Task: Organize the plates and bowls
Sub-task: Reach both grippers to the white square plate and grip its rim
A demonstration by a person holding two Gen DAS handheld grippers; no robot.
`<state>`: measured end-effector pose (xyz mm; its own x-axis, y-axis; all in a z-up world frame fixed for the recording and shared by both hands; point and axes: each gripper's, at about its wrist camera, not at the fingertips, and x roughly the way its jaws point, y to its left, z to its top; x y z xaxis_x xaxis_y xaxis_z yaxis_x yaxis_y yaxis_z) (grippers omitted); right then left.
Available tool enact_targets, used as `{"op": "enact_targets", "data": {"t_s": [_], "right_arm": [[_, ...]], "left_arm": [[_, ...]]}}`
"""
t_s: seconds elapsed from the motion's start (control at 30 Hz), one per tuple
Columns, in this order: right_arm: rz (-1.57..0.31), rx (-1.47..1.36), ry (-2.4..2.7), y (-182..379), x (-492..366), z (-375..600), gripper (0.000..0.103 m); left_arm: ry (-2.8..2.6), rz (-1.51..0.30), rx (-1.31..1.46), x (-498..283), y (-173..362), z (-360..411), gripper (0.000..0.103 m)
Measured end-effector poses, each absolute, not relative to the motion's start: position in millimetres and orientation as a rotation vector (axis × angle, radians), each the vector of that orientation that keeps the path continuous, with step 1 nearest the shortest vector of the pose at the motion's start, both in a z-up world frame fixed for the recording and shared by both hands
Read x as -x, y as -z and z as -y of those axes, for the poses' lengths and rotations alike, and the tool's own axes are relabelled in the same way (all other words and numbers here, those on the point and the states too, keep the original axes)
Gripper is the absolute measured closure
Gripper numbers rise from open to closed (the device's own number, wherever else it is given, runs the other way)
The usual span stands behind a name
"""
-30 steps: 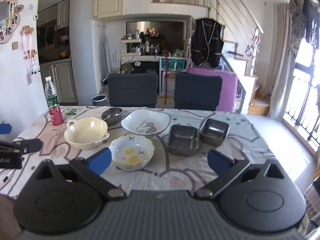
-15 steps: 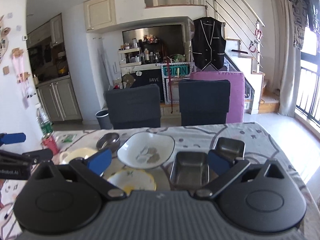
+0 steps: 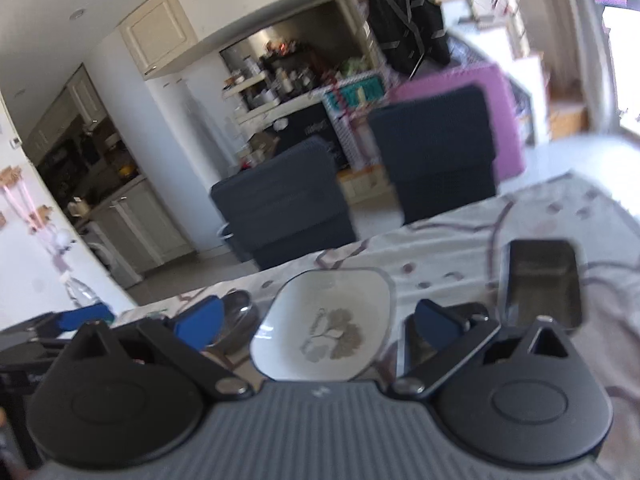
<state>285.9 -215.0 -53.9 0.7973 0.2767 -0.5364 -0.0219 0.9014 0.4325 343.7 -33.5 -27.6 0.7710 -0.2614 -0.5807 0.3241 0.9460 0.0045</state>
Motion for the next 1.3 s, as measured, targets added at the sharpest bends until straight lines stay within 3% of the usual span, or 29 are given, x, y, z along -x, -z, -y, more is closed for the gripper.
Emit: {"op": "enact_targets", "data": {"t_s": [0.2, 0.5, 0.67, 0.83, 0.97, 1.1, 1.3], "right_arm": [[-0.729, -0.718, -0.209, 93, -339, 231, 0.000], [-0.901, -0.898, -0.170, 143, -377, 236, 0.001], [-0.936, -0.931, -0.143, 164, -389, 237, 0.010], [-0.937, -0.855, -0.087, 164, -394, 239, 0.030], [-0.955, -0.736, -0.029, 162, -401, 235, 0.055], [-0.999, -0.628, -0.008, 160, -413, 227, 0.064], [-1.045, -0.499, 0.027, 165, -425, 214, 0.094]], "left_arm": [[0.338, -0.669, -0.122, -390, 56, 33, 0.000], [0.372, -0.836, -0.050, -437, 85, 21, 0.000], [0.360, -0.891, 0.012, -458, 95, 16, 0.000], [0.372, -0.918, 0.139, -471, 99, 13, 0.004], [0.404, -0.929, 0.136, -478, 103, 17, 0.023], [0.402, -0.982, 0.126, -490, 114, 19, 0.047], [0.366, -1.014, 0.088, -501, 127, 22, 0.055]]}}
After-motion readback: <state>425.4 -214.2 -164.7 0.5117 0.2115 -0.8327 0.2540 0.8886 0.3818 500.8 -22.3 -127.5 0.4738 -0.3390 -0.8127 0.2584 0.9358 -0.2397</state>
